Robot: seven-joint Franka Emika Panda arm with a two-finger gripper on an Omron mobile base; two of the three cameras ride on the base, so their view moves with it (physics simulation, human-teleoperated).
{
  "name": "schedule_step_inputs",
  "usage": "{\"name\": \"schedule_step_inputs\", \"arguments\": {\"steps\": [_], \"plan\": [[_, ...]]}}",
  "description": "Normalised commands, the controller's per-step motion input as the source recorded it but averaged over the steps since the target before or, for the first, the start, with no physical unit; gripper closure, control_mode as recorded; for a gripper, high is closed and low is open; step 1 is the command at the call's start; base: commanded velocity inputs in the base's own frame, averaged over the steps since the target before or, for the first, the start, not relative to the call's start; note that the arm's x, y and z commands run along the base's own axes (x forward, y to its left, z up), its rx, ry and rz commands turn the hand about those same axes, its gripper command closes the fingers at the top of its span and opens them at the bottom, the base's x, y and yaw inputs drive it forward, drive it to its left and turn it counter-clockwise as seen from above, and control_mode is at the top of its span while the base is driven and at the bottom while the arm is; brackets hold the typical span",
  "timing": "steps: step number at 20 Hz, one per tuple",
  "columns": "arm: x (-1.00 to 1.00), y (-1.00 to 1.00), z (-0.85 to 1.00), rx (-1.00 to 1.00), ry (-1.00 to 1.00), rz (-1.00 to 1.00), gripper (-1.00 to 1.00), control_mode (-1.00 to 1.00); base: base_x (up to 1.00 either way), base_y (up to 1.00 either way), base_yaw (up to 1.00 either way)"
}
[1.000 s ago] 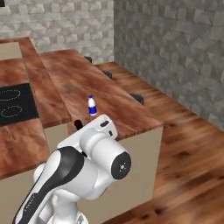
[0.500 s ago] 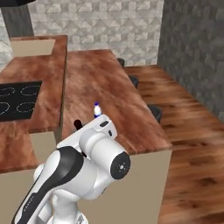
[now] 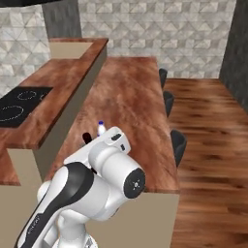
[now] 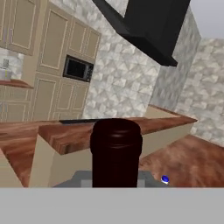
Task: Move the drinks to the dining counter.
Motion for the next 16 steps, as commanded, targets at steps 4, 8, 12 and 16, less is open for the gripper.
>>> {"name": "schedule_step_inputs", "arguments": {"steps": [4, 8, 12, 16], "plan": [[0.00, 0.00, 0.00, 0.00, 0.00, 0.00, 1.00, 1.00, 0.70, -0.46, 0.38], [0.00, 0.00, 0.00, 0.00, 0.00, 0.00, 1.00, 1.00, 0.87, -0.27, 0.30], [0.00, 0.00, 0.00, 0.00, 0.00, 0.00, 1.00, 1.00, 0.75, -0.30, 0.29], [0.00, 0.00, 0.00, 0.00, 0.00, 0.00, 1.00, 1.00, 0.34, -0.19, 0.21]]}}
